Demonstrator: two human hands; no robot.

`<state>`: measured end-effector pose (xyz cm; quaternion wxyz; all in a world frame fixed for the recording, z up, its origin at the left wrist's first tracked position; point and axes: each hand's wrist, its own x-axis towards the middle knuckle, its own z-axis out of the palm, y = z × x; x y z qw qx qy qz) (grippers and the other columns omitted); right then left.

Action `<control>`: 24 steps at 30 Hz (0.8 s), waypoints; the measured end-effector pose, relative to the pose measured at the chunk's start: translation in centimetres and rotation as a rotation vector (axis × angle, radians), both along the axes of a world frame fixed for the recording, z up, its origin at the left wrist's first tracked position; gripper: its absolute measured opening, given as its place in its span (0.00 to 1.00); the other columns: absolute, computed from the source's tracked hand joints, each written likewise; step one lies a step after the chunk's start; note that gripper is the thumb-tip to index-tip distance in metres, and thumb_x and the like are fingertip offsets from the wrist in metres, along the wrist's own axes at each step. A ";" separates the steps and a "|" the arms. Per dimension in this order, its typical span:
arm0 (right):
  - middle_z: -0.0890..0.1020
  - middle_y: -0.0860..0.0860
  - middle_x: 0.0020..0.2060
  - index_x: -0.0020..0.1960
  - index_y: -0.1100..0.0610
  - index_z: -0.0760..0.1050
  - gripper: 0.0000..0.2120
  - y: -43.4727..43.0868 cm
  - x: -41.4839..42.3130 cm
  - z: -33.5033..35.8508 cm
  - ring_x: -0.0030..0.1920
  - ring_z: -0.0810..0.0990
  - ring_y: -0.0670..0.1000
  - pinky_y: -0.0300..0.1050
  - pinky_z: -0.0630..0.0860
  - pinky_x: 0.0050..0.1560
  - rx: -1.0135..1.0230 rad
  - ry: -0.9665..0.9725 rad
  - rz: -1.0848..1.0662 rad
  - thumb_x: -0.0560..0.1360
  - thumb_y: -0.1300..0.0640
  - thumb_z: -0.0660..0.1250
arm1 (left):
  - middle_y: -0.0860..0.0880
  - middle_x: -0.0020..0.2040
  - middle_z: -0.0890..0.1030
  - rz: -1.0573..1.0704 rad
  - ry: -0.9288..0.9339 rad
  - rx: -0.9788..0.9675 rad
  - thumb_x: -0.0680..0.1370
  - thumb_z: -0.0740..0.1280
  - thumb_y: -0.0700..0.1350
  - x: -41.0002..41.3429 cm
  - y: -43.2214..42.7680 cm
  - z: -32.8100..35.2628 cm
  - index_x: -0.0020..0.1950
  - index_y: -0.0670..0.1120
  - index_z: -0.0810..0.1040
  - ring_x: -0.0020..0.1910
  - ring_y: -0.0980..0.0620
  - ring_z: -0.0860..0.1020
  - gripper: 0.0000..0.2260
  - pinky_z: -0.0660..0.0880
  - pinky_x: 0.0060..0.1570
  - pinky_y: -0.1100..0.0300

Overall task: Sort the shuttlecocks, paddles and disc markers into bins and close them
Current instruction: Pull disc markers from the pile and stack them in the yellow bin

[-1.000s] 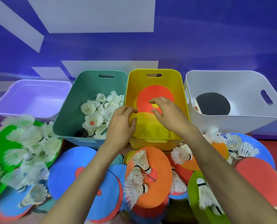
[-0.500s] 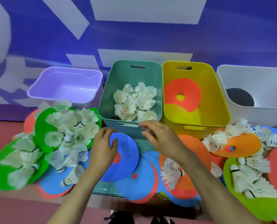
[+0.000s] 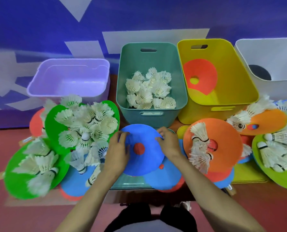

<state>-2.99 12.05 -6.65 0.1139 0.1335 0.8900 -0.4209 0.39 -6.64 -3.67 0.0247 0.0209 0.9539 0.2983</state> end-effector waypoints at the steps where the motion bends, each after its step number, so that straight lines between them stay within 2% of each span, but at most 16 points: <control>1: 0.81 0.54 0.43 0.50 0.59 0.75 0.05 0.2 0.3 0.6 0.46 0.78 0.55 0.47 0.72 0.43 -0.010 0.052 -0.009 0.74 0.65 0.65 | 0.42 0.63 0.70 0.006 0.017 0.038 0.71 0.61 0.30 0.0 0.2 0.2 0.65 0.40 0.70 0.63 0.42 0.68 0.22 0.64 0.61 0.58; 4: 0.79 0.50 0.38 0.47 0.59 0.76 0.03 1.5 1.1 2.8 0.42 0.78 0.53 0.48 0.75 0.43 0.004 0.231 -0.013 0.74 0.64 0.66 | 0.43 0.65 0.68 0.061 0.064 0.161 0.71 0.55 0.34 0.0 0.9 0.8 0.69 0.39 0.66 0.64 0.47 0.67 0.25 0.62 0.64 0.60; 8: 0.78 0.46 0.39 0.45 0.57 0.75 0.03 3.7 2.0 5.9 0.41 0.77 0.47 0.48 0.76 0.42 -0.014 0.442 0.016 0.75 0.64 0.66 | 0.44 0.65 0.71 0.051 0.115 0.161 0.74 0.52 0.42 -0.9 1.3 1.4 0.70 0.41 0.66 0.63 0.47 0.69 0.24 0.65 0.65 0.57; 9: 0.78 0.46 0.40 0.45 0.57 0.75 0.03 4.2 2.1 6.7 0.42 0.77 0.46 0.48 0.77 0.42 -0.023 0.488 0.023 0.75 0.64 0.66 | 0.44 0.63 0.74 0.053 0.142 0.159 0.76 0.52 0.43 -1.2 1.5 1.8 0.69 0.41 0.68 0.61 0.47 0.72 0.22 0.67 0.62 0.58; 11: 0.78 0.45 0.40 0.46 0.56 0.75 0.03 5.0 2.1 8.2 0.43 0.77 0.45 0.49 0.77 0.42 -0.035 0.577 0.015 0.76 0.63 0.65 | 0.47 0.55 0.80 0.082 0.202 0.198 0.80 0.55 0.43 -1.6 1.9 2.9 0.65 0.43 0.72 0.52 0.48 0.77 0.15 0.68 0.49 0.63; 13: 0.79 0.47 0.41 0.48 0.56 0.76 0.03 5.6 1.8 9.4 0.43 0.78 0.45 0.50 0.78 0.42 -0.041 0.649 -0.011 0.76 0.62 0.65 | 0.52 0.45 0.81 0.089 0.267 0.249 0.81 0.58 0.40 -1.9 2.5 4.3 0.58 0.46 0.76 0.43 0.54 0.78 0.10 0.66 0.40 0.66; 16: 0.81 0.50 0.45 0.52 0.58 0.77 0.05 6.6 1.2 11.2 0.46 0.77 0.45 0.42 0.75 0.45 -0.027 0.720 -0.006 0.77 0.62 0.63 | 0.58 0.35 0.77 0.113 0.317 0.320 0.79 0.64 0.39 -2.5 3.3 6.1 0.51 0.47 0.79 0.34 0.66 0.74 0.06 0.65 0.35 0.73; 18: 0.82 0.52 0.48 0.54 0.60 0.77 0.08 7.7 0.8 12.1 0.47 0.76 0.44 0.36 0.71 0.46 0.017 0.776 -0.004 0.77 0.63 0.62 | 0.58 0.31 0.77 0.149 0.328 0.368 0.76 0.68 0.43 -3.1 4.0 7.3 0.45 0.49 0.80 0.31 0.66 0.73 0.02 0.65 0.33 0.69; 19: 0.82 0.53 0.49 0.55 0.61 0.77 0.09 8.3 0.6 12.3 0.48 0.76 0.45 0.35 0.70 0.46 0.041 0.792 -0.015 0.77 0.63 0.63 | 0.58 0.29 0.76 0.161 0.334 0.395 0.75 0.70 0.45 -3.3 4.4 8.0 0.41 0.51 0.79 0.30 0.64 0.72 0.03 0.65 0.32 0.67; 21: 0.82 0.54 0.50 0.56 0.61 0.77 0.09 9.7 0.1 12.7 0.50 0.77 0.46 0.35 0.70 0.49 0.083 0.813 -0.047 0.77 0.63 0.64 | 0.54 0.26 0.70 0.170 0.356 0.433 0.73 0.71 0.47 -3.8 5.5 9.2 0.33 0.53 0.72 0.27 0.59 0.67 0.12 0.61 0.29 0.66; 24: 0.82 0.53 0.49 0.55 0.60 0.78 0.08 12.0 -0.8 13.8 0.49 0.78 0.49 0.36 0.70 0.46 0.102 0.809 -0.121 0.77 0.62 0.64 | 0.51 0.24 0.63 0.188 0.364 0.422 0.76 0.67 0.48 -4.9 7.0 10.8 0.31 0.53 0.64 0.27 0.55 0.62 0.17 0.59 0.28 0.63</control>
